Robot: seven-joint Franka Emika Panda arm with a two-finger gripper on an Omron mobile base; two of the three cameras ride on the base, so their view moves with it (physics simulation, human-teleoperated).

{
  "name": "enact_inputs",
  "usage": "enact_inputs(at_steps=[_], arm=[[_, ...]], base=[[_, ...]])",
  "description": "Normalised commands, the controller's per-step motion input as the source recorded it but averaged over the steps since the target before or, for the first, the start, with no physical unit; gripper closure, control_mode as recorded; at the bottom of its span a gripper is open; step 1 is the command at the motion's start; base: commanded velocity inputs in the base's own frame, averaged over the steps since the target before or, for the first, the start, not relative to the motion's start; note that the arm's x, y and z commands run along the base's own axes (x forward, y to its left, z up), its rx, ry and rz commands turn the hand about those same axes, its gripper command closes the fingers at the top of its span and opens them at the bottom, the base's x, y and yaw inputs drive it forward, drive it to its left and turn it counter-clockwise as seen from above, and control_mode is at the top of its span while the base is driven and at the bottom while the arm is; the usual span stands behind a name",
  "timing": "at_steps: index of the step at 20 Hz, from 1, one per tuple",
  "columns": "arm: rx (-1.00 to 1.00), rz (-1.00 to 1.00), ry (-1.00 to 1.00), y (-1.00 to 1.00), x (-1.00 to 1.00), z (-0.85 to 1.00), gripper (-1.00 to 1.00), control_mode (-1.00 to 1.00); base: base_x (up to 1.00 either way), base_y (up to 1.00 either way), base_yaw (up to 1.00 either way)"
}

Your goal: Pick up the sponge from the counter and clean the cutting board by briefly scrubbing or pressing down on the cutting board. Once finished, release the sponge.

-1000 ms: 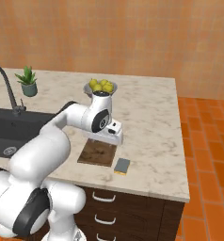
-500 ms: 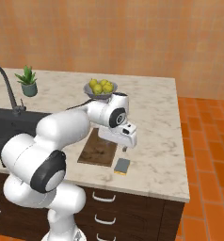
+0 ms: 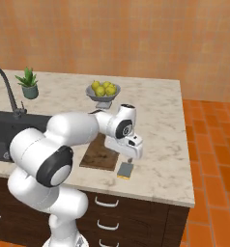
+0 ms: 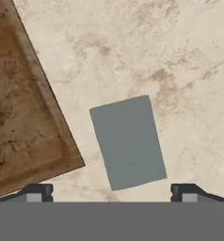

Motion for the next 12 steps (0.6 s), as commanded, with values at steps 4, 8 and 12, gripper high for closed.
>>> enact_inputs(at_steps=[4, 8, 12], arm=[[0.0, -0.03, 0.02, -0.11, 0.0, -0.26, -1.0, -1.0], [0.0, -0.01, 0.03, -0.1, 0.0, -0.23, -1.0, -1.0], [0.0, 0.0, 0.01, -0.08, 0.0, -0.27, -1.0, -1.0]], base=[[0.0, 0.0, 0.0], [0.0, 0.0, 0.0], [0.0, 0.0, 0.0]])
